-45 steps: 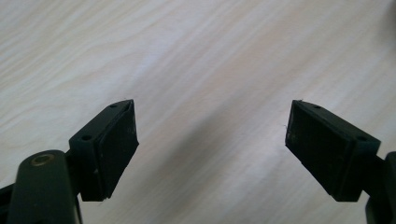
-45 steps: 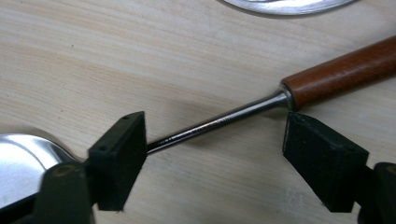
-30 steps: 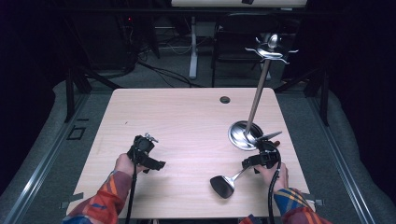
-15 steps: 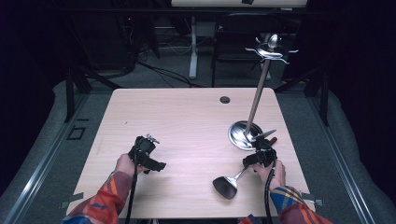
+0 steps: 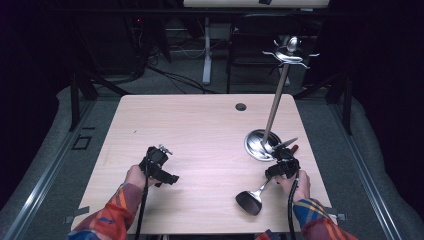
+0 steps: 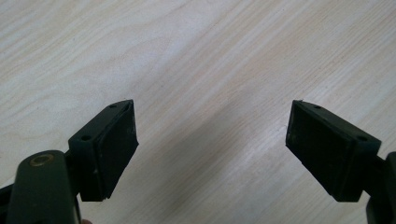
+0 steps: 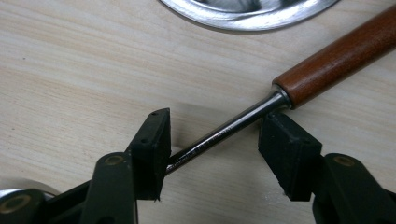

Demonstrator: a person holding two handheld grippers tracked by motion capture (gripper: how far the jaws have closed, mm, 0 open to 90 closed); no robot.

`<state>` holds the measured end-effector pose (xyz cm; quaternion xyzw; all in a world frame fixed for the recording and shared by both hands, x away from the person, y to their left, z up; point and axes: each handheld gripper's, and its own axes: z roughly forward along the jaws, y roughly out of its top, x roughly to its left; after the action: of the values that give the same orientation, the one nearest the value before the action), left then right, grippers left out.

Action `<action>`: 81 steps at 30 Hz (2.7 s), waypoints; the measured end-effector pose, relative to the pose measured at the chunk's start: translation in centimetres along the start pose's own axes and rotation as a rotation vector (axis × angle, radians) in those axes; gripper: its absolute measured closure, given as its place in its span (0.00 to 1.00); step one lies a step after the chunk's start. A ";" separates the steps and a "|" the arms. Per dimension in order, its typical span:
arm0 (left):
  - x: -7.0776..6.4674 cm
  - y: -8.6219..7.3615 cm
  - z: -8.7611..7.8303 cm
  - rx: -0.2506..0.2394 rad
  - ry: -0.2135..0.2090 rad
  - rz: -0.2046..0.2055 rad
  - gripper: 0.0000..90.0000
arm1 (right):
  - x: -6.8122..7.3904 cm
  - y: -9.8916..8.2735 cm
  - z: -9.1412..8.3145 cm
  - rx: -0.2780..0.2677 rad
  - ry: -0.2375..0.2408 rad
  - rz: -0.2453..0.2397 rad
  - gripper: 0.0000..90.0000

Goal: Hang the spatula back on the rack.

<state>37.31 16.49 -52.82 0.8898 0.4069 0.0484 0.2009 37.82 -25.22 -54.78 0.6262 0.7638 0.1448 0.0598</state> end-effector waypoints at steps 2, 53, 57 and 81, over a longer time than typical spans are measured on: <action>-0.1 0.0 0.0 -0.001 -0.001 0.003 0.18 | -0.2 0.0 0.0 -0.013 0.012 0.017 0.52; 1.2 -0.2 0.6 -0.008 0.001 -0.028 0.04 | -5.5 0.7 -0.4 -0.028 0.027 0.084 0.83; 1.2 -0.2 0.5 -0.012 0.004 -0.028 0.04 | -5.4 0.8 -0.4 -0.027 0.021 0.086 0.83; 1.2 -0.1 0.8 0.004 0.008 -0.019 0.05 | -7.1 0.6 -0.5 -0.092 -0.017 0.189 0.94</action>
<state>38.22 17.15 -53.71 0.8860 0.4163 0.0492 0.1980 39.69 -32.06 -54.82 0.6930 0.6935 0.1795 0.0810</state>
